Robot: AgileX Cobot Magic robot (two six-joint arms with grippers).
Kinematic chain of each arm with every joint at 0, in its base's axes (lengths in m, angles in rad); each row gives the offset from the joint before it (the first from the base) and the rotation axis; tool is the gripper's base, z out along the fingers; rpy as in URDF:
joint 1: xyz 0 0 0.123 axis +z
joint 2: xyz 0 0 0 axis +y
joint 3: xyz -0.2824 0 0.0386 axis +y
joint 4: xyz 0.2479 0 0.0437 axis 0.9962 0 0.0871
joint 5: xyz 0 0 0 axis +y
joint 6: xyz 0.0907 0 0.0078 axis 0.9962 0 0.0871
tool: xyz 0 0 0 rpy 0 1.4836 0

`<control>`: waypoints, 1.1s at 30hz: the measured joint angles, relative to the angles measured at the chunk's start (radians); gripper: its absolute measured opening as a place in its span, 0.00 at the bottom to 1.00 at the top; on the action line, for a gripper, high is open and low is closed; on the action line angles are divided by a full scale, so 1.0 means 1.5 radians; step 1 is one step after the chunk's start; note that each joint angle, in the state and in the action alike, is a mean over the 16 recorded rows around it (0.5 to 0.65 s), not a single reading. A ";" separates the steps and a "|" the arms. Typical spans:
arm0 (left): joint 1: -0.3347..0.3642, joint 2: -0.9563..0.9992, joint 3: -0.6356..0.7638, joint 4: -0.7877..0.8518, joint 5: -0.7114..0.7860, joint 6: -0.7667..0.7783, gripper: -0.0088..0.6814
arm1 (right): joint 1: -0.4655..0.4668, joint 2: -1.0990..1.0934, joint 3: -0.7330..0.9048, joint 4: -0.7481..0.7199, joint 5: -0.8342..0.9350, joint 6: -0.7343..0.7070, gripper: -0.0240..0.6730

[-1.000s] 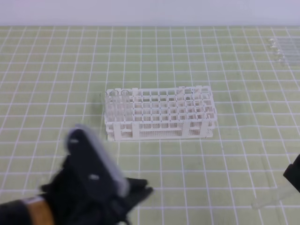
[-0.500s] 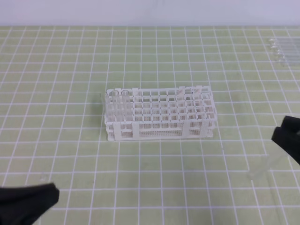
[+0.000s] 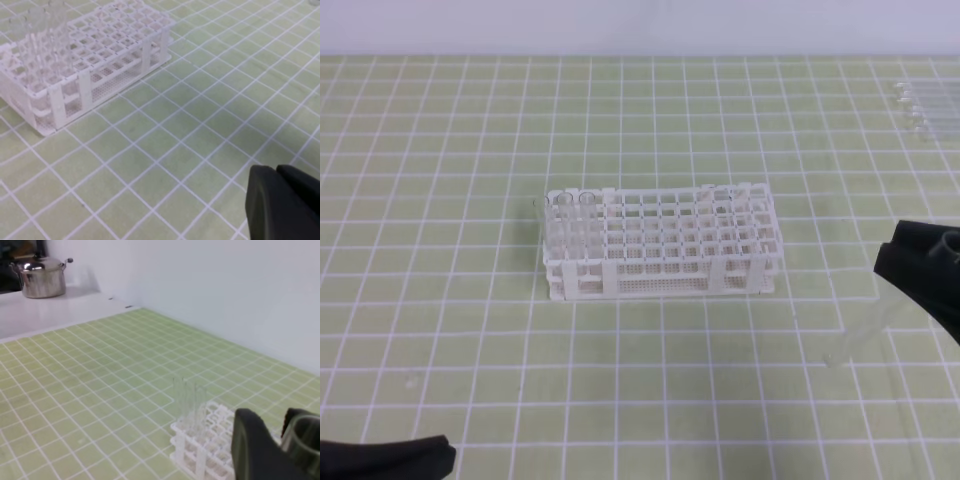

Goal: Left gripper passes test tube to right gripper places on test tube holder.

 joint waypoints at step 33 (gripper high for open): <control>0.000 0.000 0.002 0.011 0.000 0.000 0.01 | 0.001 0.006 -0.017 -0.038 -0.024 0.004 0.17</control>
